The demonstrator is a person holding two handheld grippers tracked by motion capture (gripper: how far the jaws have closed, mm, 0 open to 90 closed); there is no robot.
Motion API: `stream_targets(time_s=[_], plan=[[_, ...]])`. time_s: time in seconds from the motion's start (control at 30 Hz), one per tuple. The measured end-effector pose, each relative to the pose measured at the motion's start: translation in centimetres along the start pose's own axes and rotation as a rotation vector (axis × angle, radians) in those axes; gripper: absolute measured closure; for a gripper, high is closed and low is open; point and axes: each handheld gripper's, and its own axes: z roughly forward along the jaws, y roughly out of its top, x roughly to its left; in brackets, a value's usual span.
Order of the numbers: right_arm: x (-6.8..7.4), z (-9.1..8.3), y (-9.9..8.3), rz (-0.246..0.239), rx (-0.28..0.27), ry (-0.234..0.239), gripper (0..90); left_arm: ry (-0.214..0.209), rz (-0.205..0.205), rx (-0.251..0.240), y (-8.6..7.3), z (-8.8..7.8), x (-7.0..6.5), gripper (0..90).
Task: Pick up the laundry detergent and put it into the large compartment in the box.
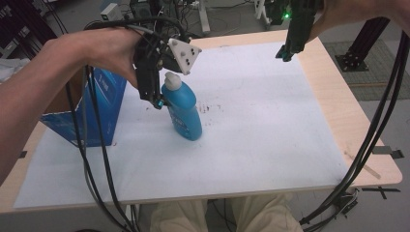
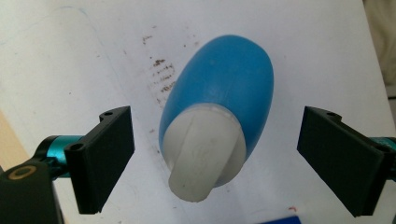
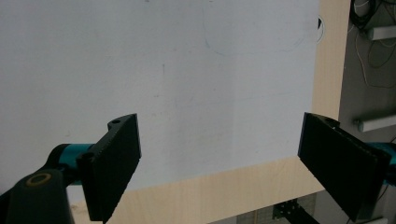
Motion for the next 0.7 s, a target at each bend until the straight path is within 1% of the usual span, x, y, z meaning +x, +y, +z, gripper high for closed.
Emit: stream_targets(time_s=[0.03,0.17,0.2,0.27,0.33,0.37,0.4,0.43,0.47,0.5,0.53,0.57,0.6,0.63,0.67,0.7], plan=[[0.0,0.0,0.0,0.001,0.003,0.000,12.4,-0.001,0.008,-0.005,-0.1,0.2,0.1,11.1],[0.2,-0.1,-0.1,0.005,0.010,-0.002,12.4,-0.008,0.042,0.003,-0.1,0.9,0.3,11.1],[0.2,-0.1,-0.1,-0.002,0.010,-0.002,12.4,-0.014,0.050,0.009,-0.1,1.1,0.4,11.1],[0.2,-0.2,-0.2,0.000,0.007,-0.007,12.4,-0.017,0.077,0.016,-0.2,1.5,0.5,11.1],[0.2,-0.3,-0.2,0.003,0.003,-0.007,12.4,-0.018,0.093,0.019,-0.3,1.8,0.6,11.1],[0.2,-0.3,-0.2,0.001,-0.002,-0.009,12.4,-0.022,0.098,0.016,-0.3,2.0,0.6,11.1],[0.2,-0.3,-0.2,0.003,-0.002,-0.009,12.4,-0.023,0.113,0.014,-0.3,2.0,0.7,11.1],[0.2,-0.3,-0.2,0.003,-0.002,-0.009,12.4,-0.023,0.113,0.014,-0.3,2.0,0.7,11.1],[0.3,-0.4,-0.2,0.002,-0.003,-0.010,12.4,-0.026,0.122,0.007,-0.4,2.1,0.8,11.1],[0.3,-0.3,-0.2,-0.001,0.000,-0.012,12.4,-0.029,0.134,-0.007,-0.4,2.2,0.8,11.1],[0.3,-0.3,-0.2,-0.001,0.000,-0.013,12.4,-0.032,0.167,0.005,-0.3,2.1,1.0,11.1],[0.3,-0.3,-0.2,-0.001,0.002,-0.012,12.4,-0.035,0.165,-0.007,-0.4,2.2,0.9,11.1],[0.3,-0.3,-0.2,-0.002,0.000,-0.012,12.4,-0.035,0.187,0.008,-0.3,2.2,1.0,11.8],[0.3,-0.3,-0.2,-0.001,0.003,-0.013,12.4,-0.037,0.202,0.013,-0.3,2.2,1.0,12.5],[0.3,-0.3,-0.2,-0.005,0.001,-0.013,12.4,-0.043,0.201,0.004,-0.3,2.2,0.9,12.5],[0.3,-0.3,-0.2,-0.002,0.002,-0.012,12.4,-0.043,0.215,0.012,-0.2,2.2,1.0,12.6]])
